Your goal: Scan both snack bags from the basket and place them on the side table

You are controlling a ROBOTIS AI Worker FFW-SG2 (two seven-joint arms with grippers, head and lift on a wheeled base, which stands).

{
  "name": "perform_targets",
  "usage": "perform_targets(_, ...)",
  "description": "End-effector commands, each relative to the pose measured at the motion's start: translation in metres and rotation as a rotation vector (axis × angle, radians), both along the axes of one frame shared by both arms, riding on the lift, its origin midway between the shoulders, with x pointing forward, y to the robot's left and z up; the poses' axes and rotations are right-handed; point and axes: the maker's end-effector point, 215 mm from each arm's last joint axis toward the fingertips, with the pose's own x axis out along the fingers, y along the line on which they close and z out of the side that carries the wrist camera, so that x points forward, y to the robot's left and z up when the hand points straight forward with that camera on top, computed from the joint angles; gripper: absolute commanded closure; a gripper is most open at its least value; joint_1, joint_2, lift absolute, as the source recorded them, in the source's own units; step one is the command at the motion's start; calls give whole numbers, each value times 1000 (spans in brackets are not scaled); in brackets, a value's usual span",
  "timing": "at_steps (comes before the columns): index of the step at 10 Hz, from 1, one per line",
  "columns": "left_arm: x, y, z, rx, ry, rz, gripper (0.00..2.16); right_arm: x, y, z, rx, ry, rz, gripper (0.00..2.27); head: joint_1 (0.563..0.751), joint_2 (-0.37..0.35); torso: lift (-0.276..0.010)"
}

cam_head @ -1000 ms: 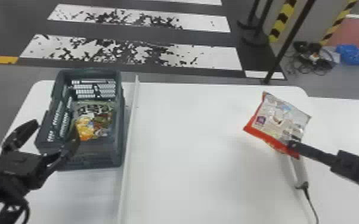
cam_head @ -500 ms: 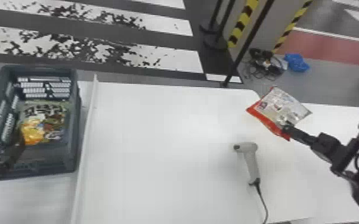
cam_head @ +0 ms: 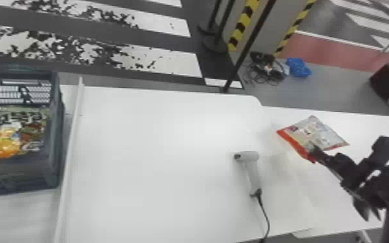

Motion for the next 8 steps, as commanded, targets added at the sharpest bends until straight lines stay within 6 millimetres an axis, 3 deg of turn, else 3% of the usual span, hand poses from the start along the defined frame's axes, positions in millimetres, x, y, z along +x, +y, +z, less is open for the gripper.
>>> perform_targets(1, 1, 0, 0, 0, 0, -1, 140, -17, -10, -25, 3, 68, -55, 2253, 695, -350, -75)
perform_targets(3, 1, 0, 1, 2, -2, -4, 140, -31, -24, -46, -15, 112, -114, 2250, 695, -350, -75)
perform_targets(4, 1, 1, 1, 1, -1, -4, 140, -32, -34, -49, -40, 107, -134, 2013, 695, -350, -75)
perform_targets(6, 1, 3, 4, 0, -8, -3, 140, -31, -44, -48, -67, 86, -159, 9, 695, -350, -75)
perform_targets(8, 2, 2, 7, -3, -12, -4, 140, -35, -47, -43, -75, 72, -176, 26, 695, -350, -75)
